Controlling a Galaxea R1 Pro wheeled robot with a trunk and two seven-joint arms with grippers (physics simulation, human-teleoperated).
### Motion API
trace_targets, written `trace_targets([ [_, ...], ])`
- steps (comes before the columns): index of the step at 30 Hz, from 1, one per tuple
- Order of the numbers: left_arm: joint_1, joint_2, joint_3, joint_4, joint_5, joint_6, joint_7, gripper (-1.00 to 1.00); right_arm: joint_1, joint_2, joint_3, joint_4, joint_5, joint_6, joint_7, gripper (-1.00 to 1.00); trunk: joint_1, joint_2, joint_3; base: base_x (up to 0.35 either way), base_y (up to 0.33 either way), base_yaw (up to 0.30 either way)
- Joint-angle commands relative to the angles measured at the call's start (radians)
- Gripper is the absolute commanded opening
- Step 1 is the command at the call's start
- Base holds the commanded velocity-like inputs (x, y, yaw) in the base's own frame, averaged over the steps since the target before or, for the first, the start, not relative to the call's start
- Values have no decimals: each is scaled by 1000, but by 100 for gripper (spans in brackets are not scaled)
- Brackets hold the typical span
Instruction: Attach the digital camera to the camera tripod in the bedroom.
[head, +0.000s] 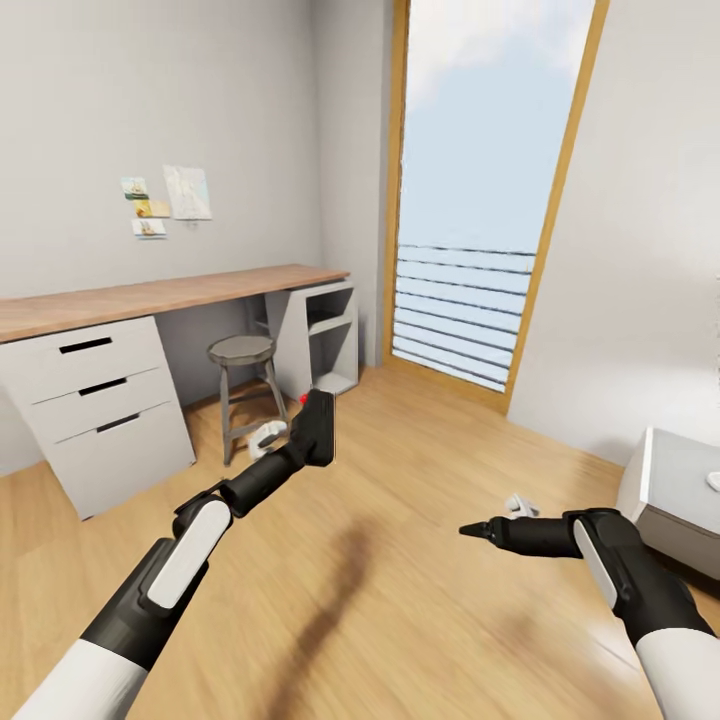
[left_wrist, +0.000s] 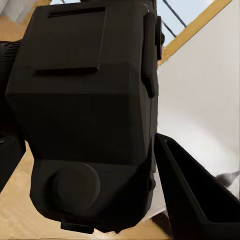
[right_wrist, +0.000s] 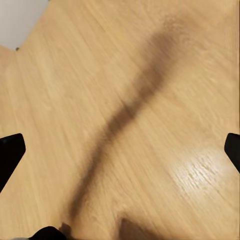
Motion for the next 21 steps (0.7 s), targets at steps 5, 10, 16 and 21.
trace_targets([
  [5,-1,-2,-1,-3,-6,5,63,-100,0,2,0,0,-9,11,-17,100,-2,1,18,0,0,0],
  [10,-1,-4,0,-4,-10,7,84,-100,0,2,0,0,-11,14,-18,100,-5,2,38,0,0,0],
  [16,-1,-3,0,-4,-10,9,84,-100,1,3,-2,0,-12,14,-16,100,-7,3,61,0,0,0],
  [21,-1,-4,0,-4,-10,10,83,-100,0,4,-2,0,-12,15,-16,100,-26,37,77,0,0,0],
])
